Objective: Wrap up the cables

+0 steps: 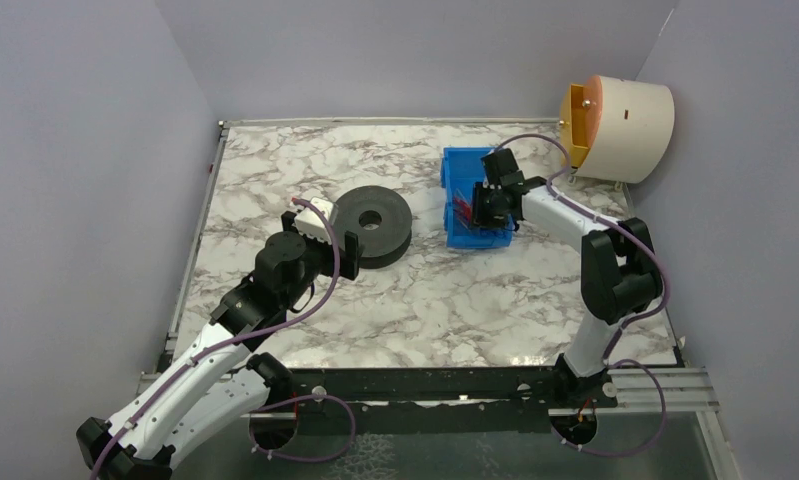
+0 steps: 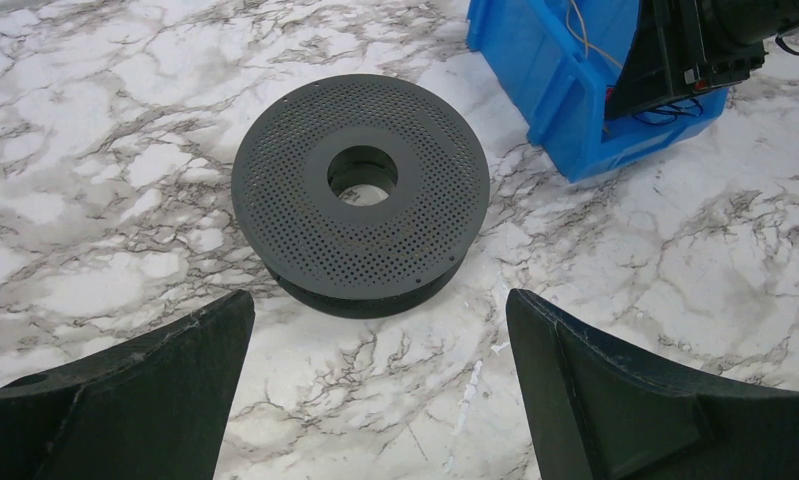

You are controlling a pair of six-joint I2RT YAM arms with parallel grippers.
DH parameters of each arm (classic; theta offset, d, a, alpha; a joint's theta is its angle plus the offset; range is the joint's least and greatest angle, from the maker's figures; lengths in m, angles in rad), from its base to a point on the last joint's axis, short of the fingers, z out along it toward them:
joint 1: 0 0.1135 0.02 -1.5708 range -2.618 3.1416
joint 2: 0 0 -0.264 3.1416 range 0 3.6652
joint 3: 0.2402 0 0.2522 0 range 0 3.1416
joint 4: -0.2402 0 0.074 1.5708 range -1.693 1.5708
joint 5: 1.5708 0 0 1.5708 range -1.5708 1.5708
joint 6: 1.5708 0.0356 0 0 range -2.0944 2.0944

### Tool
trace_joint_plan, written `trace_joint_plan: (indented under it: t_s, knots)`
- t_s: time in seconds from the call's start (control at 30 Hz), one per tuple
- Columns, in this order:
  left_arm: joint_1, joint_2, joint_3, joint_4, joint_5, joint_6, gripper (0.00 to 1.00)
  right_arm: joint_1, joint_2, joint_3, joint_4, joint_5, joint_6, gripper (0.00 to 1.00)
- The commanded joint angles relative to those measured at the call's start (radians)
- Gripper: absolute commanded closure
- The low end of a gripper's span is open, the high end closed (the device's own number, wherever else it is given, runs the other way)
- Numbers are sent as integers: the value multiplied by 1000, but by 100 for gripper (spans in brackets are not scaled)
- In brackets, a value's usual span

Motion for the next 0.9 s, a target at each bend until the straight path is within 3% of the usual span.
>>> trace_joint_plan:
  t_s: [0.0, 0.23, 0.87]
  knots:
    - [-2, -14, -2, 22, -19, 10, 1, -2, 24, 39, 40, 45, 28, 65]
    - [-2, -18, -2, 21, -22, 11, 1, -3, 7, 53, 55, 60, 48, 99]
    - [-2, -27, -2, 21, -15, 9, 1, -3, -297, 115, 67, 133, -4, 99]
